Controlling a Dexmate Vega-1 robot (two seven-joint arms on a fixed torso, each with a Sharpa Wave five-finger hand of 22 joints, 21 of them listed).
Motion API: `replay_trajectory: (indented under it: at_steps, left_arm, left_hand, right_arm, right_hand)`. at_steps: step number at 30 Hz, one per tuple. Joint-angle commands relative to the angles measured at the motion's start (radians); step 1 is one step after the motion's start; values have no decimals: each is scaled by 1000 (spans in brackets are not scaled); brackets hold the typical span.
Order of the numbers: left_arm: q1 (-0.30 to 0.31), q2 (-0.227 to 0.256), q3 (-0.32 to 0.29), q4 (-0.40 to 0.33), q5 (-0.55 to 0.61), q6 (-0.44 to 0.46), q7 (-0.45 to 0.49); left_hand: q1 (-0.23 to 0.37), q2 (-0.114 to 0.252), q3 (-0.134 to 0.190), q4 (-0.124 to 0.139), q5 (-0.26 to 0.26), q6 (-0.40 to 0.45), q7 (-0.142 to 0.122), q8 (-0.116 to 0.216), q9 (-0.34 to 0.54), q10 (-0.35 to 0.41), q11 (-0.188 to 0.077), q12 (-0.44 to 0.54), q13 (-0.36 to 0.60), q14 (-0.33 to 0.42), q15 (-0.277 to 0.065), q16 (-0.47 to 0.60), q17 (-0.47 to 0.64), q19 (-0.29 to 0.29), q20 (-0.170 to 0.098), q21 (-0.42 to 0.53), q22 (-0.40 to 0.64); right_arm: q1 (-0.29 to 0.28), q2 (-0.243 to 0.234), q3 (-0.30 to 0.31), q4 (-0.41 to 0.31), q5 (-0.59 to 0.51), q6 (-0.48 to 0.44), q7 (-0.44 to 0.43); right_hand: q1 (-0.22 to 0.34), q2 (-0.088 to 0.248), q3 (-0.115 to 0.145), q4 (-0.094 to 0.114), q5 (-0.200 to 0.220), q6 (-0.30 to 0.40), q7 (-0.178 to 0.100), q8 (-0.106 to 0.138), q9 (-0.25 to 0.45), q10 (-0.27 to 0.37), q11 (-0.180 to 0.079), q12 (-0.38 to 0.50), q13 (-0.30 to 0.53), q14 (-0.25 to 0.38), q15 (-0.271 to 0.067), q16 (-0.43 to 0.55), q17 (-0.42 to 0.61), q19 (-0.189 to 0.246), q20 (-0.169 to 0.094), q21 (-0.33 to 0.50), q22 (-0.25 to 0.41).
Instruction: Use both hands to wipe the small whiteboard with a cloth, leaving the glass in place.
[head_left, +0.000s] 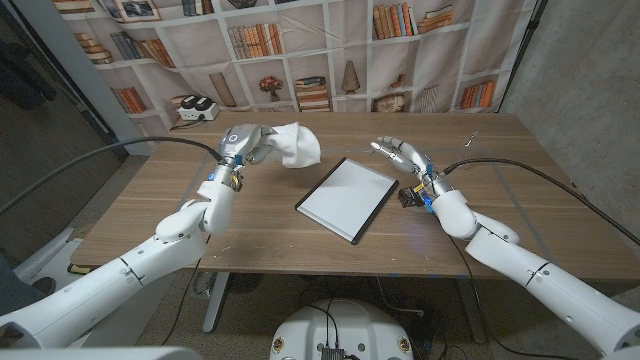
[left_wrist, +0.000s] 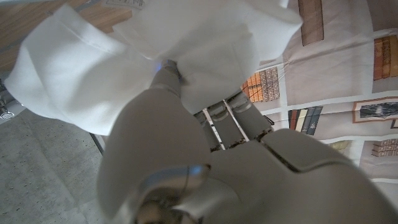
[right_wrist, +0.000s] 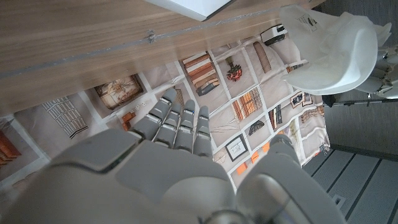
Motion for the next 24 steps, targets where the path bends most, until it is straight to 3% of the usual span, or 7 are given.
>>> replay_trajectory:
  at_steps: [1, 2, 6, 10, 14, 15, 24]
  left_arm:
    - [37, 0, -26, -17, 17, -22, 7]
    - [36, -1, -26, -16, 19, -24, 7]
    - [32, -7, -23, -11, 27, -35, 6]
    - [28, -11, -19, -10, 39, -43, 4]
    - [32, -12, -20, -15, 49, -42, 3]
    - [34, -13, -21, -17, 50, -41, 4]
    - [53, -17, -34, -31, 60, -30, 11]
  left_hand:
    - [0, -3, 1, 4, 2, 1, 4, 0, 2, 4, -1, -3, 6, -6, -59, -7, 5, -8, -4, -4, 3]
    - [0, -3, 1, 4, 2, 2, 3, 0, 2, 3, 0, -4, 6, -6, -59, -7, 6, -9, -3, -5, 3]
    - [-2, -4, 1, 5, 1, -1, 3, -1, 2, 1, 0, -7, 7, -12, -58, -10, 6, -16, -1, -7, 3]
    - [-3, -5, 1, 6, 1, -3, 4, -2, 2, 0, 0, -9, 8, -16, -57, -12, 6, -20, -1, -8, 3]
    - [-4, -5, 2, 7, 1, -5, 5, -4, 1, -1, 0, -11, 9, -18, -58, -13, 8, -23, 1, -9, 4]
    - [-4, -5, 2, 7, 2, -6, 5, -4, 1, -1, 0, -12, 9, -19, -58, -13, 8, -23, 1, -9, 4]
    - [-6, -6, 3, 9, 2, -3, 2, -4, 0, 1, 1, -15, 12, -20, -57, -14, 10, -28, 2, -9, 4]
  right_arm:
    - [-4, -18, -30, -2, -87, -31, -30]
    - [-6, -22, -31, -8, -92, -39, -28]
    - [-21, -39, -30, -39, -102, -72, -16]
    - [-31, -52, -32, -67, -123, -108, -10]
    - [-32, -63, -37, -84, -132, -125, 7]
    - [-32, -65, -39, -87, -134, -125, 10]
    - [-16, -77, -55, -79, -160, -100, 26]
  right_hand:
    - [72, 50, 49, -28, 14, 11, -5, 1, 3, 12, -2, -1, 0, 6, -11, -1, 0, 20, -60, -12, 3]
    - [149, 82, 91, -64, 17, 11, -5, -3, 3, 10, -2, -6, 0, 7, -13, -4, -3, 25, -61, -24, 2]
    - [240, 117, 143, -87, 15, 11, -15, -8, 4, 16, -8, -7, 0, 11, -14, -5, -3, 36, -62, -36, 3]
    - [390, 132, 228, -100, 9, 12, -32, -11, 4, 19, -18, -11, 0, 18, -25, -7, -4, 52, -67, -54, 1]
    - [541, 137, 312, -99, -5, 12, -49, -15, 5, 23, -40, -15, -1, 31, -48, -6, -3, 81, -84, -64, 3]
    - [605, 149, 352, -99, -15, 14, -57, -15, 5, 26, -51, -15, 0, 38, -57, -4, -2, 90, -94, -68, 4]
    - [716, 190, 448, -68, -19, 32, -80, -14, 7, 34, -81, -15, 0, 40, -80, 0, 10, 87, -110, -73, 15]
